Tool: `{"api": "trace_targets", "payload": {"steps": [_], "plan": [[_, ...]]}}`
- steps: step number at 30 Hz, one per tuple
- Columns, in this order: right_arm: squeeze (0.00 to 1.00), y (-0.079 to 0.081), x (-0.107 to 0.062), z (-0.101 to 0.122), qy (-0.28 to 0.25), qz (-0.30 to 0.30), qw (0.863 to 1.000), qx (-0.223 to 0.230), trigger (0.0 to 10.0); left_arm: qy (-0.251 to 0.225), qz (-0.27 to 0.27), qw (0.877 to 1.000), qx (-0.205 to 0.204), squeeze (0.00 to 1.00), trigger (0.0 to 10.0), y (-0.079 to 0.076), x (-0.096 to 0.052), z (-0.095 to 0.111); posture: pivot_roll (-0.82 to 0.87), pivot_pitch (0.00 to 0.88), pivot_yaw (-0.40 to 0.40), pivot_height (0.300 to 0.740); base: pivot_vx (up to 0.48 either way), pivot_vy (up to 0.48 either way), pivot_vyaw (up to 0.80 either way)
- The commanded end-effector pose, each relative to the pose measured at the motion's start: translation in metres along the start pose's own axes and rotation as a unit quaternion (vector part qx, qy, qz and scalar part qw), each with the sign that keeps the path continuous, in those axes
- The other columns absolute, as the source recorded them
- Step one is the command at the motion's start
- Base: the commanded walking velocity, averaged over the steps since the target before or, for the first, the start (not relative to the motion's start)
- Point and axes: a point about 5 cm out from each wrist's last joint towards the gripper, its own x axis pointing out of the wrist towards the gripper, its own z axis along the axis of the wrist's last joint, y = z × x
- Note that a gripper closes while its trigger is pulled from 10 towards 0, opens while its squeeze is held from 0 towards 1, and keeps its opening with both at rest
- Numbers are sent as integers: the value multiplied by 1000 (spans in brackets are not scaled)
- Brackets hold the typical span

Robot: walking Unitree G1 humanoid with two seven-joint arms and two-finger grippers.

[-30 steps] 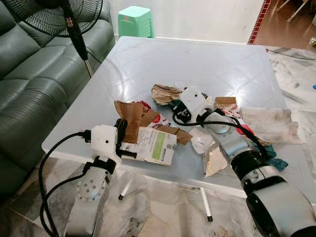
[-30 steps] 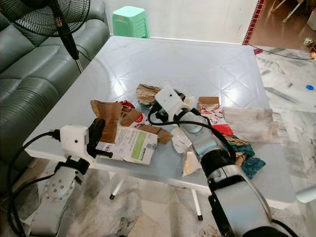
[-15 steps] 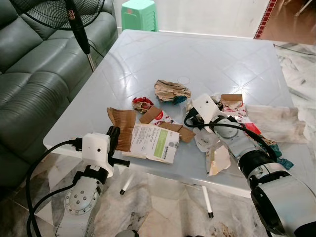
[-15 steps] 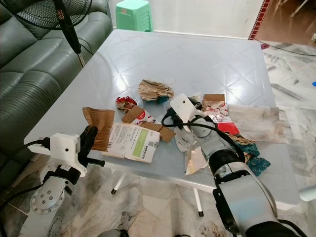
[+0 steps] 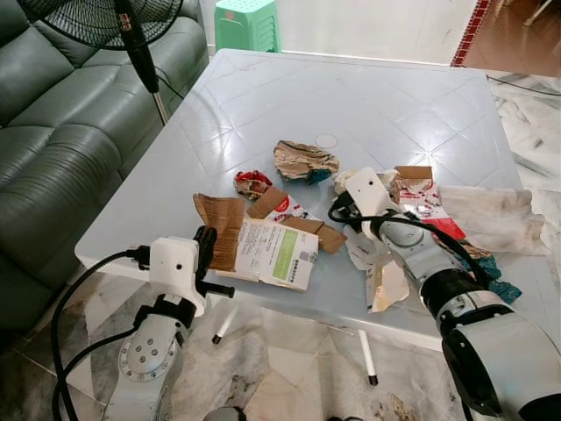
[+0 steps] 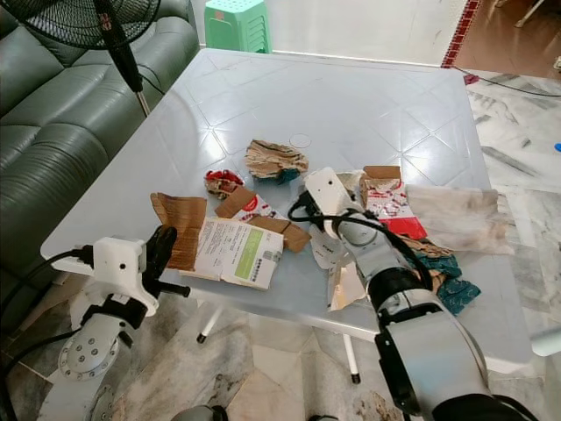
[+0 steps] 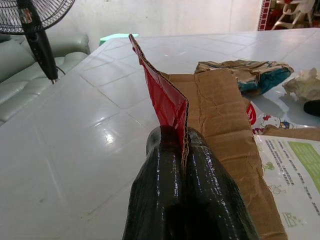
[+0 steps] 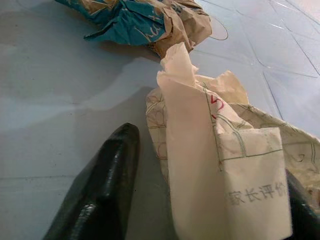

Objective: Picking trash to rubbish bin

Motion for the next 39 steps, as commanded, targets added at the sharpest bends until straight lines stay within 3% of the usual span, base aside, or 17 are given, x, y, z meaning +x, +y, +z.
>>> {"api": "trace_targets", "payload": {"steps": [1, 13, 16, 21, 30, 39], "plan": [[0, -2, 1, 2, 1, 0, 1000, 6, 0, 1, 2, 1000, -2, 0, 0, -1, 0, 0, 176, 123, -34, 740, 0, 0, 0], [0, -11, 1, 16, -40, -21, 999, 31, 0, 0, 60, 998, 6, 0, 0, 11, 4, -2, 141, 112, -58, 740, 0, 0, 0], [0, -16, 1, 20, -54, -43, 997, 36, 0, 9, 77, 997, -13, 0, 0, 11, 8, -5, 125, 101, -63, 740, 0, 0, 0], [0, -23, -1, 22, -67, -60, 994, 54, 0, 6, 73, 997, -13, 0, 0, 9, 14, -5, 110, 90, -61, 740, 0, 0, 0], [0, -36, -8, 36, -143, -86, 983, 71, 0, 5, 88, 996, -6, 0, 0, 10, 33, -8, 43, 41, -43, 740, 0, 0, 0], [0, -49, -32, 39, -212, -142, 964, 81, 0, 7, 83, 996, -13, 0, 157, 7, 50, -7, -46, 9, 1, 740, 0, 0, 0]]}}
